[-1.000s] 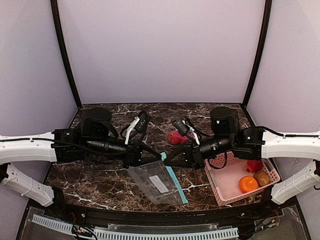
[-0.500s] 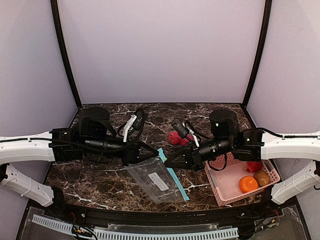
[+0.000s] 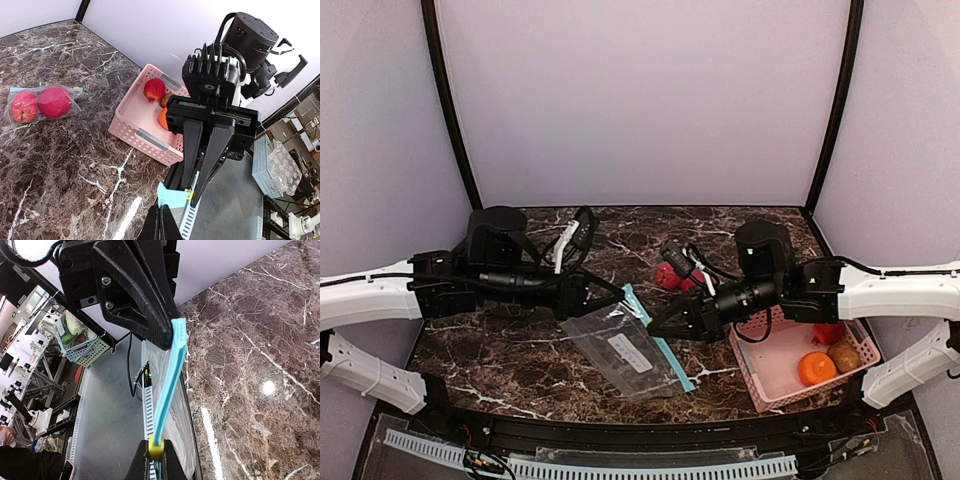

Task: Place the food in the zip-top bag and seal the zipper
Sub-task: Unzip the zipper from the zipper food storage bag.

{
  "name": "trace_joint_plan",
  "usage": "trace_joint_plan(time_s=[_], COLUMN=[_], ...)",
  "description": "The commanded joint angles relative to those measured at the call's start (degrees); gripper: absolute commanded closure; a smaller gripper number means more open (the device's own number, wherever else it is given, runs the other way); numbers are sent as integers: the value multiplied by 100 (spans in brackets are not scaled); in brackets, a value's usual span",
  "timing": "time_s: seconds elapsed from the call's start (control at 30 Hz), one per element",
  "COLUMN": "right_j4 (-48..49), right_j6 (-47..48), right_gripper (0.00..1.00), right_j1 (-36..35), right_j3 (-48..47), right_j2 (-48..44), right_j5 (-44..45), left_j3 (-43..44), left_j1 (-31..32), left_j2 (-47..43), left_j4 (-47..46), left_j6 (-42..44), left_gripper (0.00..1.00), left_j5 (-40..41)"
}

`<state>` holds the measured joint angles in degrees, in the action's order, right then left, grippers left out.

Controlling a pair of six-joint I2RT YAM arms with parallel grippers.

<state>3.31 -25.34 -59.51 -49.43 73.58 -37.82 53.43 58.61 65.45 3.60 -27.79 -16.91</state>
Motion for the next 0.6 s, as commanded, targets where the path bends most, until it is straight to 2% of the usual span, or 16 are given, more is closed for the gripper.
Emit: trace_joint_plan(time_s=[0.0,0.57], right_j4=[-217,-225], right_j6=[55,98], right_gripper=[100,100], right_j1=[1,6], right_j3=[144,61], right_j2=[54,253], right_j5=[-212,-285], left_j3=[-47,-185], left_j1=[-247,-579], left_j2=[-313,-505], left_j4=[239,355], left_j6=[-41,-77], left_gripper=[99,99], left_j5=[331,221])
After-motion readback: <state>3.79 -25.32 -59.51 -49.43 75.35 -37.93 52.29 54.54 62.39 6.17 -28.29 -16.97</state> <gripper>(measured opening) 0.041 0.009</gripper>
